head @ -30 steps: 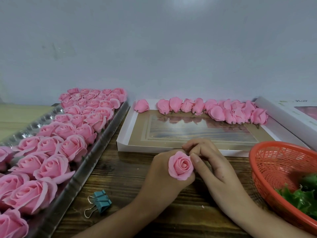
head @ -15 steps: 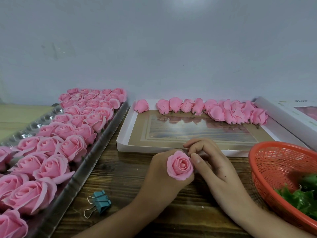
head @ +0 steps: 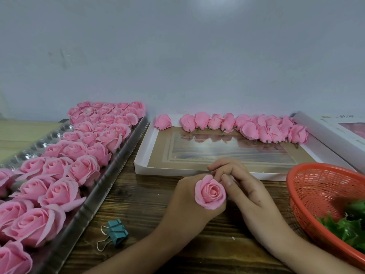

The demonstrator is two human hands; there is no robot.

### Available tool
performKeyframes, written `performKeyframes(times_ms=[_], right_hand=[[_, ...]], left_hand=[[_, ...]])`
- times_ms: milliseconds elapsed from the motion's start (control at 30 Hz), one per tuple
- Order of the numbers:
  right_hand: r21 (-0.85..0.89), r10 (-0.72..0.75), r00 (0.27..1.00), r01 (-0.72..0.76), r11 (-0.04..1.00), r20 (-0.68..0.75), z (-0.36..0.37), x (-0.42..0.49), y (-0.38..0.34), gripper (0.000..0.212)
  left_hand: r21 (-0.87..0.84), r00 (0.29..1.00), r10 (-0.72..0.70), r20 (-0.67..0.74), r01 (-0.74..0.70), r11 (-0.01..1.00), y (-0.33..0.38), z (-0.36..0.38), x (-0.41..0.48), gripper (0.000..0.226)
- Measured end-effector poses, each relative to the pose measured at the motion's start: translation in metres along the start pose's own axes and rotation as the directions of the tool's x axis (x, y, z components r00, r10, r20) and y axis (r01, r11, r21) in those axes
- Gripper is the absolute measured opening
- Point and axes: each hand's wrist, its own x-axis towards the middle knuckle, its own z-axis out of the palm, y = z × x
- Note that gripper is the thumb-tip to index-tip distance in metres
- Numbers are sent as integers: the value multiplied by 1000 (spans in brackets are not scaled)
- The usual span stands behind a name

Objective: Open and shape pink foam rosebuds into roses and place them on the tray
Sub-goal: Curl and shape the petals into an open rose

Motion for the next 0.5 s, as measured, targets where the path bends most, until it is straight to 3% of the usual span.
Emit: performKeyframes(times_ms=[433,500], right_hand=[[199,107,991,-122,972,84,0,1,-1,18],[202,124,988,-140,969,86,0,1,0,28]], left_hand=[[2,997,-4,81,4,1000,-2,2,0,39],[8,995,-10,98,9,1000,-2,2,1,40]])
